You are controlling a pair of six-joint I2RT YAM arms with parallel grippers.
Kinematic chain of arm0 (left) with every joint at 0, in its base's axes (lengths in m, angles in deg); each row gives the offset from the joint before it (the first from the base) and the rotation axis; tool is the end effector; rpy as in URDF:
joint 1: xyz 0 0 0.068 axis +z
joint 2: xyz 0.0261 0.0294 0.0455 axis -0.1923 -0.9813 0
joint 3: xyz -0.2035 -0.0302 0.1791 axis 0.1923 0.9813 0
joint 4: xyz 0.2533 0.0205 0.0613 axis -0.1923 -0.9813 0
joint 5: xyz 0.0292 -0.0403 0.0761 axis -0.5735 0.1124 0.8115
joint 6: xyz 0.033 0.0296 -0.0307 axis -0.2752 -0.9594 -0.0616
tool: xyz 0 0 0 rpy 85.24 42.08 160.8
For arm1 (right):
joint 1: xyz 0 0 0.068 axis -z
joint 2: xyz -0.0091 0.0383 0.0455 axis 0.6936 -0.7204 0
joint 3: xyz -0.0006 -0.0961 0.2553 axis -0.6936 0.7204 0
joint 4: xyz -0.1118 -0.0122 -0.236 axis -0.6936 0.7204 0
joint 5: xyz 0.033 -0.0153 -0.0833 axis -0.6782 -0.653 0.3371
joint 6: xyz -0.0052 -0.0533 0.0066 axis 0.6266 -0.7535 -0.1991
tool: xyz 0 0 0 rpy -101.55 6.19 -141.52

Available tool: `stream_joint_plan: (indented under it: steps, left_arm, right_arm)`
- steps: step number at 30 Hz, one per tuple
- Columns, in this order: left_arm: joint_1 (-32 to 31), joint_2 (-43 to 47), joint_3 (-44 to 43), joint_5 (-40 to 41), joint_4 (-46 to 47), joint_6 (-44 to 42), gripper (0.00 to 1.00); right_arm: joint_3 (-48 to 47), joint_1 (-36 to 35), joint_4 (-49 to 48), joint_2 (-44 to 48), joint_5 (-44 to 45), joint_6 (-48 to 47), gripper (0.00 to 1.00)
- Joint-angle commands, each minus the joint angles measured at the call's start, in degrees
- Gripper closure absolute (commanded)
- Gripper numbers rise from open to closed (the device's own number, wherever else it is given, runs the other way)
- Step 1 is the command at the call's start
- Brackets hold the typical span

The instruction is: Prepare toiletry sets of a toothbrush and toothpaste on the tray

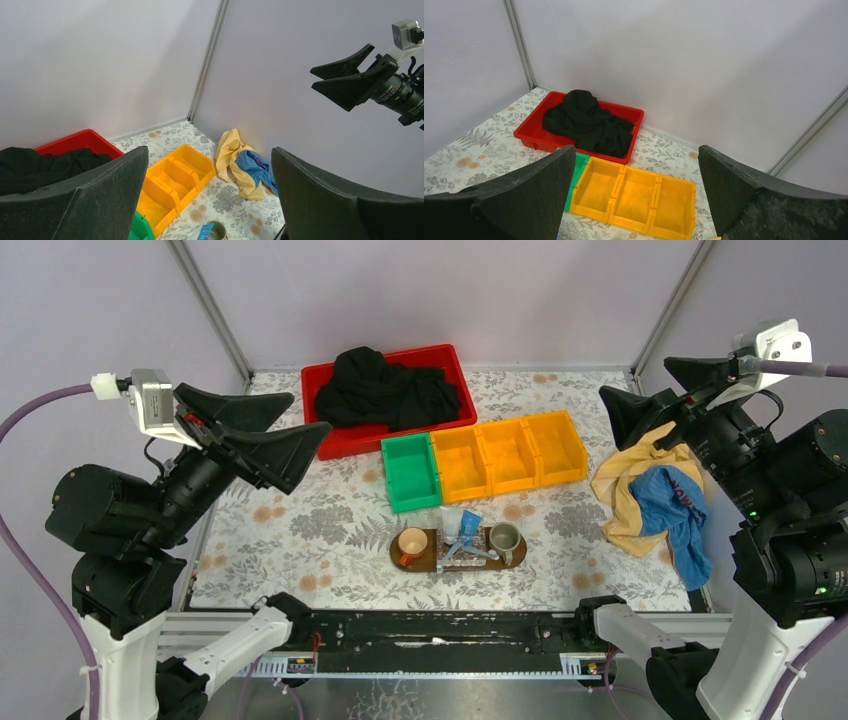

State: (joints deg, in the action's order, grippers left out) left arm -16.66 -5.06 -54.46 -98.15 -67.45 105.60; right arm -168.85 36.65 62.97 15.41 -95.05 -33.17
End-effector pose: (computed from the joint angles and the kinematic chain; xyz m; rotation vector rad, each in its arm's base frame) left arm 0.0479 -0.0350 0.5676 0.2860 1.2936 -0.9020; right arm 0.0627 0.0186 0.6054 -0.4161 1.3168 0.2137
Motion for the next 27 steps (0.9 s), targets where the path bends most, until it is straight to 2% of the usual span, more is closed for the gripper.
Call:
stream_joint_plan:
  steps: [1,27]
  left_arm:
    - [0.2,0.6,0.1,-1.0,1.1,0.5,0.00]
    - [0.2,0.5,0.8,-2.2,1.6,1.0,0.00]
  right_arm:
    - [-0.2,0.5,-0.7,0.5,-1.0,0.9,0.01]
    - [0.3,1.1,-0.9,1.1,-1.8,1.1,0.01]
